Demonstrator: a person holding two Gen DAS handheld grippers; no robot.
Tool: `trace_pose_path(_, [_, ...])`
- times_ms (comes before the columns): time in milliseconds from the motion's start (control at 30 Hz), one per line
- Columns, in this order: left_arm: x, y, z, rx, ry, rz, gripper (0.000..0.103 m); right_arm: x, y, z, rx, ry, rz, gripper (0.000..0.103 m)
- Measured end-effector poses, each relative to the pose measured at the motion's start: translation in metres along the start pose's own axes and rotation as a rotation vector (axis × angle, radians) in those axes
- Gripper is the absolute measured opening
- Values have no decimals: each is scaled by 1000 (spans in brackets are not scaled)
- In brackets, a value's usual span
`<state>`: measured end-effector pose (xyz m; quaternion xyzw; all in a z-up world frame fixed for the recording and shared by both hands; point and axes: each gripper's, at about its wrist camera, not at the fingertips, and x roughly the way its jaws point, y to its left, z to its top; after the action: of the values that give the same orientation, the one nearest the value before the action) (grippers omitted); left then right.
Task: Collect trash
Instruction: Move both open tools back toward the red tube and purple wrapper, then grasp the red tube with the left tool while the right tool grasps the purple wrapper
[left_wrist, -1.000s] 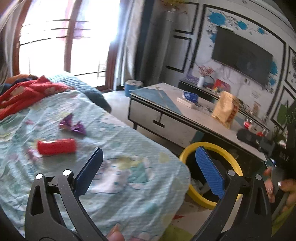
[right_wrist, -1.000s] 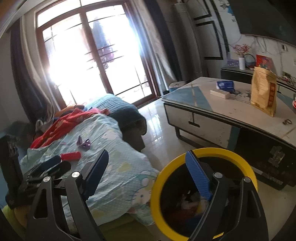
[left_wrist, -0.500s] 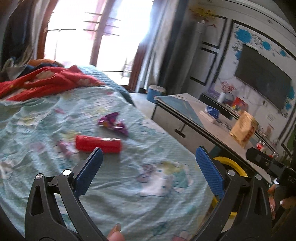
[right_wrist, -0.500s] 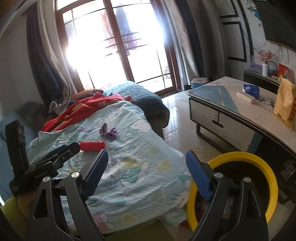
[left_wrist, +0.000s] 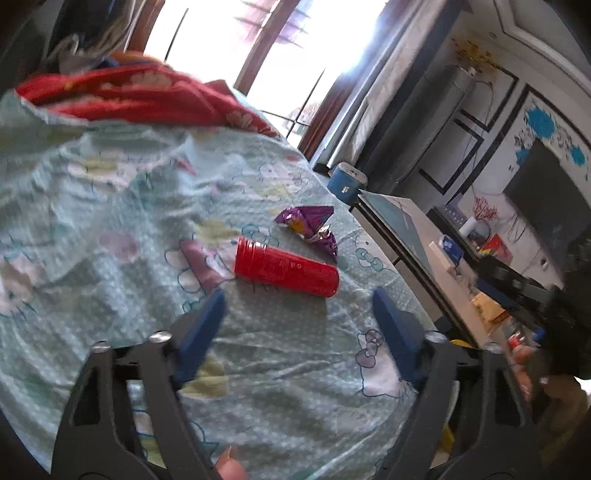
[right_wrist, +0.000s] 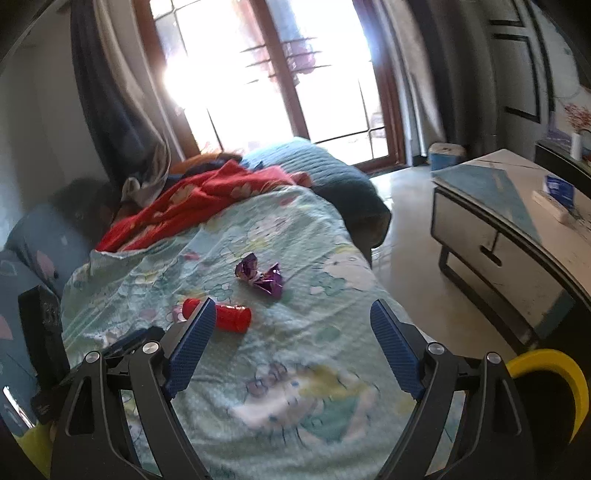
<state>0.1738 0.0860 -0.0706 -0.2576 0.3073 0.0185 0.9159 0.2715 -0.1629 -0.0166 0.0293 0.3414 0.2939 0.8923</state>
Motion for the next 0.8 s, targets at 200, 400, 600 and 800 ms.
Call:
trace_pose_path(200, [15, 14, -1, -118, 57, -91, 52, 59, 11, 22, -25, 92, 79, 64])
trace_pose_path(400, [32, 22, 0, -213, 96, -145, 43, 112, 31, 40, -86, 164, 131, 54])
trace_pose_path(600, [47, 28, 1, -270, 128, -162, 43, 161, 39, 45, -88, 227, 120, 40])
trace_pose_path(800, [57, 30, 5, -323, 134, -170, 43, 174, 32, 39, -39, 239, 130, 10])
